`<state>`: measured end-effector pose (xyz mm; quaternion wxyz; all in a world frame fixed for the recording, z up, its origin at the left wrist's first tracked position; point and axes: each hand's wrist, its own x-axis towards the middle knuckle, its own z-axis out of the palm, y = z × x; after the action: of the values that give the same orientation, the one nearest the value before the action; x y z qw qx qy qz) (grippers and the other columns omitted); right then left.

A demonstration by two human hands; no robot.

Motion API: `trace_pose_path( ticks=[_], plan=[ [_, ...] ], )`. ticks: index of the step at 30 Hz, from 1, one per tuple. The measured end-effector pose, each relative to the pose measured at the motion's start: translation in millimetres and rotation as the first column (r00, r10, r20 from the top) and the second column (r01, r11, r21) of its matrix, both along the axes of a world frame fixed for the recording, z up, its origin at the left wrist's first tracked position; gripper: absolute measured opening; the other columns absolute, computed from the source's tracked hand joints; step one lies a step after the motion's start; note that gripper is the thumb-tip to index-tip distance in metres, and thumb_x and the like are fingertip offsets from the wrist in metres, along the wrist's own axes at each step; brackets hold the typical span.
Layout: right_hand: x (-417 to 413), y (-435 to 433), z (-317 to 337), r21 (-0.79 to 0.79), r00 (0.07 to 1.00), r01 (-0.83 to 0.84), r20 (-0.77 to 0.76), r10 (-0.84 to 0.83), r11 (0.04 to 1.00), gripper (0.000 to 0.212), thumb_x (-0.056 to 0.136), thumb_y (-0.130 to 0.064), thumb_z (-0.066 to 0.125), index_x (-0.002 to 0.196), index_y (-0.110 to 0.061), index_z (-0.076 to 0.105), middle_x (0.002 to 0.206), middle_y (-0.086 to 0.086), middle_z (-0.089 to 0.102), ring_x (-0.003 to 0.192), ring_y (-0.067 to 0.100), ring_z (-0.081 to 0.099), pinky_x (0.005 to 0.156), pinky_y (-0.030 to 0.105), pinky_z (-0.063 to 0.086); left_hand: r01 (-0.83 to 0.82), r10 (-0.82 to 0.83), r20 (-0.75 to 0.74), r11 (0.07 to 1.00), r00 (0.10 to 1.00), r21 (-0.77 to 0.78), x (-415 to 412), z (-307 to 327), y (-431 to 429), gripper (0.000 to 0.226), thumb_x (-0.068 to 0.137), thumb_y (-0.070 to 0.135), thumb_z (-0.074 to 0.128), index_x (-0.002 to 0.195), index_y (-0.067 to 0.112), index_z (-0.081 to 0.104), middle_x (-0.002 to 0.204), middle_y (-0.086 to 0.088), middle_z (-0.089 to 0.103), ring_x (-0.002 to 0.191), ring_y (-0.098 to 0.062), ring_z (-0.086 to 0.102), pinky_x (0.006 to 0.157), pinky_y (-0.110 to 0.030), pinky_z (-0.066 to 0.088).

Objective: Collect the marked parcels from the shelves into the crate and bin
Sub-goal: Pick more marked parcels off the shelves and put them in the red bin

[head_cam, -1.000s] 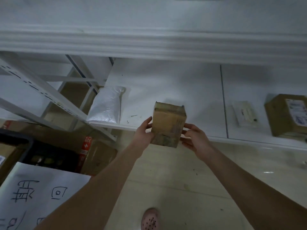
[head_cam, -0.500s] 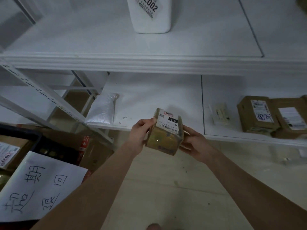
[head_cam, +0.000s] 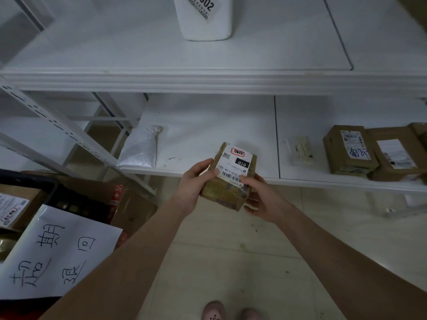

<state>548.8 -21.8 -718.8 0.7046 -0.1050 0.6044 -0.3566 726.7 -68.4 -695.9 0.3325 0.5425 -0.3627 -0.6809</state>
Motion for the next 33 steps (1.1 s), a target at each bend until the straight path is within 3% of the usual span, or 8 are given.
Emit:
trace_pose_path(
  ticks=[5,9,12,17,22,26,28,33],
  plan=[
    [16,-1,2,0.024,0.96,0.22,0.171,-0.221,0.975,0.046,0.078,-0.028,0.075,0.121,-0.021,0.059,0.107,0.008,0.066,0.099,0.023,0.061,0.08,0.037,0.055,-0.265,0.277,-0.054,0.949,0.959,0.168,6,-7,15,0.101,0.068,0.036,0.081,0.15,0.019,0.024,0.148,-0.011,0.037,0.135,-0.028,0.039,0.112,-0.05,0.031],
    [36,-4,4,-0.011,0.96,0.249,0.137,-0.245,0.969,0.045,0.081,-0.029,0.073,0.123,-0.024,0.058,0.114,0.005,0.065,0.101,0.019,0.059,0.078,0.032,0.051,0.004,0.013,-0.057,0.959,0.998,0.284,-13,-5,34,0.085,0.063,0.047,0.081,0.137,0.022,0.044,0.137,-0.002,0.054,0.123,-0.02,0.051,0.102,-0.048,0.04],
    [39,1,3,-0.01,0.988,0.151,-0.024,-0.151,0.988,0.054,0.079,-0.037,0.075,0.126,-0.021,0.052,0.131,0.004,0.055,0.111,0.021,0.053,0.086,0.035,0.047,-0.045,0.04,0.028,0.971,0.999,0.236,-17,-6,27,0.044,0.079,0.025,0.076,0.116,0.024,0.053,0.117,0.003,0.063,0.103,-0.012,0.058,0.097,-0.045,0.045],
    [15,-1,8,-0.136,0.861,0.056,-0.495,-0.117,0.989,0.094,0.076,-0.025,0.08,0.152,-0.022,0.024,0.156,0.006,0.025,0.137,0.027,0.037,0.099,0.032,0.037,0.037,-0.071,0.245,0.989,0.967,0.141,15,2,-2,0.056,0.081,0.012,0.071,0.129,0.021,0.046,0.114,-0.002,0.06,0.097,-0.017,0.058,0.092,-0.04,0.05],
    [20,-6,20,-0.188,0.868,-0.283,-0.468,0.168,0.94,0.046,0.08,-0.025,0.075,0.124,-0.026,0.059,0.113,0.0,0.07,0.089,0.014,0.069,0.072,0.031,0.056,0.122,-0.134,0.252,0.99,0.958,0.064,26,16,-15,0.071,0.084,0.015,0.068,0.146,0.021,0.035,0.127,-0.005,0.055,0.097,-0.016,0.058,0.09,-0.04,0.051],
    [26,-6,19,-0.131,0.947,-0.074,-0.32,0.029,0.989,0.035,0.088,-0.031,0.067,0.122,-0.026,0.061,0.1,-0.002,0.071,0.087,0.017,0.068,0.073,0.034,0.057,-0.105,0.105,0.118,0.994,0.987,-0.001,21,13,-16,0.088,0.079,0.018,0.076,0.15,0.014,0.024,0.139,-0.003,0.038,0.116,-0.02,0.05,0.106,-0.039,0.042],
    [31,-7,17,-0.085,0.958,0.007,-0.284,-0.031,0.996,0.034,0.091,-0.029,0.063,0.125,-0.026,0.06,0.101,-0.002,0.069,0.09,0.018,0.065,0.083,0.04,0.056,-0.035,0.034,0.122,0.999,0.992,0.004,18,6,-9,0.08,0.077,0.017,0.076,0.145,0.009,0.036,0.138,-0.006,0.05,0.119,-0.022,0.054,0.107,-0.04,0.042],
    [35,-11,18,-0.072,0.945,0.016,-0.324,-0.038,0.997,0.038,0.092,-0.018,0.057,0.129,-0.028,0.056,0.093,-0.004,0.066,0.082,0.013,0.06,0.08,0.034,0.053,0.05,-0.052,0.102,0.999,0.993,0.02,22,-4,9,0.065,0.083,-0.001,0.062,0.143,0.018,0.044,0.133,0.008,0.058,0.113,-0.016,0.061,0.081,-0.029,0.052]
  ],
)
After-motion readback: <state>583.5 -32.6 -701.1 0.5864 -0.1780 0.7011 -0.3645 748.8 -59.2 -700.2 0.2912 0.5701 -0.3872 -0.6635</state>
